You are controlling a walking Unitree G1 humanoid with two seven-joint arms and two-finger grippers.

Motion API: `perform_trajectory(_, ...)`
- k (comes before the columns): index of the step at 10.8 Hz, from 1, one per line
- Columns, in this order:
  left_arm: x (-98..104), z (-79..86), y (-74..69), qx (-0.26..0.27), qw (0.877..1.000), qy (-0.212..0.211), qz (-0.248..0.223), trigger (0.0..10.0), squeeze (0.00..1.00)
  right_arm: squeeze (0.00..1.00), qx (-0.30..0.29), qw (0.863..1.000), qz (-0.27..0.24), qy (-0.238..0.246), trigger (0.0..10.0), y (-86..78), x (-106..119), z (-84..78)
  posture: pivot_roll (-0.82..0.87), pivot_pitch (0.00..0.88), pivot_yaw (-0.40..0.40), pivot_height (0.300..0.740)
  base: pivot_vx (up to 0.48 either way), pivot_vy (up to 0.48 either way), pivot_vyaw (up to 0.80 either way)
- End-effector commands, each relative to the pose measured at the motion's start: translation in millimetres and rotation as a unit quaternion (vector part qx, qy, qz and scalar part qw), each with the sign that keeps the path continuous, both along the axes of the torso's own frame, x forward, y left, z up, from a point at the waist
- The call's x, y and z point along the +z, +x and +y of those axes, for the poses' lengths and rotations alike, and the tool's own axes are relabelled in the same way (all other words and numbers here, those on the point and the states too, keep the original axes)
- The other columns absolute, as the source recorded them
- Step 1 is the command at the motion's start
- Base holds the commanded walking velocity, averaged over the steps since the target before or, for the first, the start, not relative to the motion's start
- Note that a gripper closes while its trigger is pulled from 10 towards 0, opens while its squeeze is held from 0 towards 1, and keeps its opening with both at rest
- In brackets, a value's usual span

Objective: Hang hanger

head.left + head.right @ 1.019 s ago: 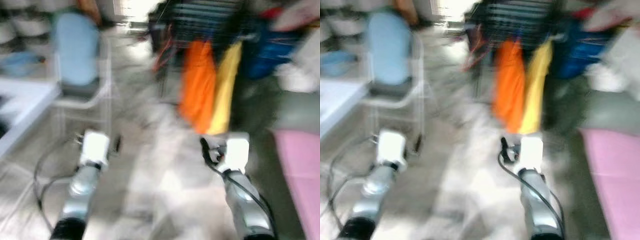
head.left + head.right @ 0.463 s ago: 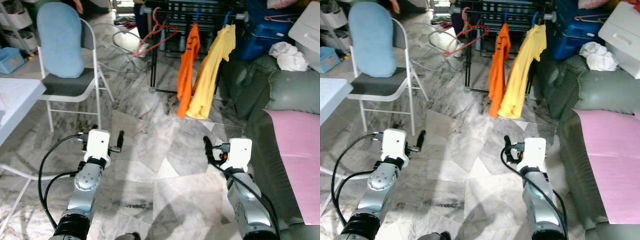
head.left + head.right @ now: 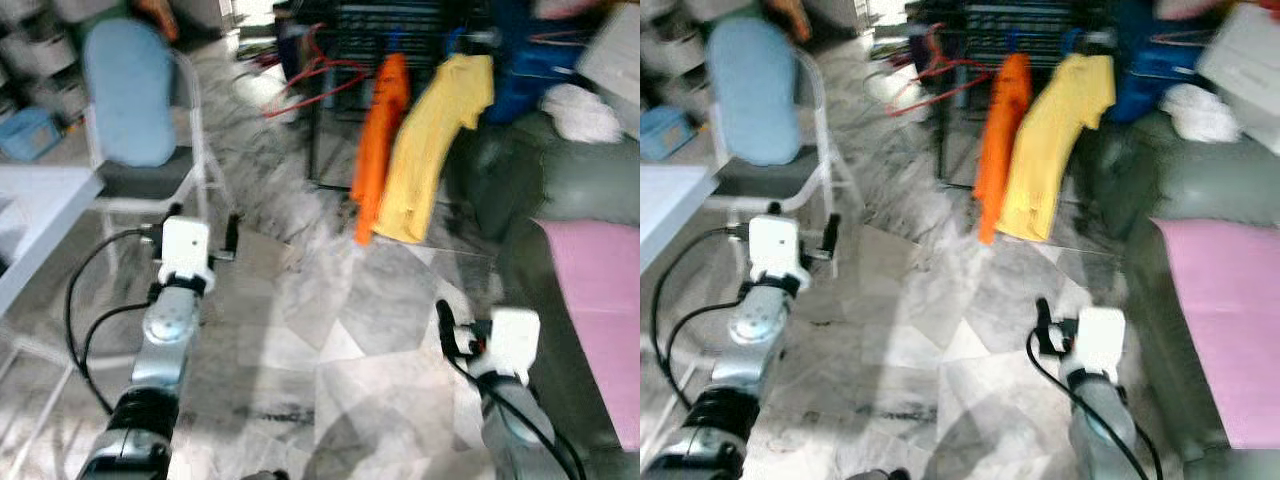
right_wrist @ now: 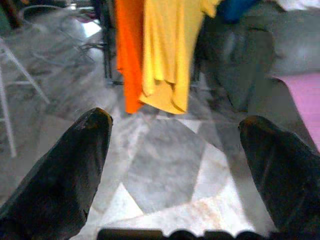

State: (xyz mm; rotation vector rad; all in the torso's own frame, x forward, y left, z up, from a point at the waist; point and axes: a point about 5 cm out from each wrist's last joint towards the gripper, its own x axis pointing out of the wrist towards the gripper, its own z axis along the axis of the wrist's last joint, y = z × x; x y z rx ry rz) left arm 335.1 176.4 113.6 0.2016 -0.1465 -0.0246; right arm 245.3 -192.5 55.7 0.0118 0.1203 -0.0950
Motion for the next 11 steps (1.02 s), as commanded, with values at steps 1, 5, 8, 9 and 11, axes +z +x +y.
perform_trajectory(1, -14, 0.1, -4.2, -0.007, 1.0, 0.006, 0.027, 10.0, 0.0, 0.0, 0.003, 1.0, -0.024, -0.012, 10.0, 3.2, 10, 4.1, -0.12, 0.066, 0.082, 0.74, 0.0, 0.0, 0.0)
perform_trajectory(5, -42, 10.3, -18.8, 0.041, 0.997, -0.009, 0.072, 10.0, 0.0, 0.0, 0.039, 0.998, -0.037, -0.031, 10.0, 20.0, 26, 7.3, -0.08, 0.085, 0.016, 0.74, 0.0, 0.0, 0.0)
perform_trajectory(8, -54, 17.5, -38.5, 0.072, 0.995, -0.013, 0.074, 10.0, 0.0, 0.0, 0.082, 0.995, -0.036, -0.038, 10.0, 32.8, 32, 16.2, -0.03, 0.109, -0.041, 0.74, 0.0, 0.0, 0.0)
perform_trajectory(9, -56, 17.7, -40.4, 0.074, 0.994, -0.013, 0.075, 10.0, 0.0, 0.0, 0.088, 0.995, -0.035, -0.038, 10.0, 33.6, 32, 18.2, -0.03, 0.11, -0.044, 0.74, 0.0, 0.0, 0.0)
perform_trajectory(11, -56, 14.6, -41.5, 0.071, 0.995, -0.012, 0.075, 10.0, 0.0, 0.0, 0.086, 0.995, -0.031, -0.035, 10.0, 34.4, 31, 16.3, -0.03, 0.118, -0.042, 0.74, 0.0, 0.0, 0.0)
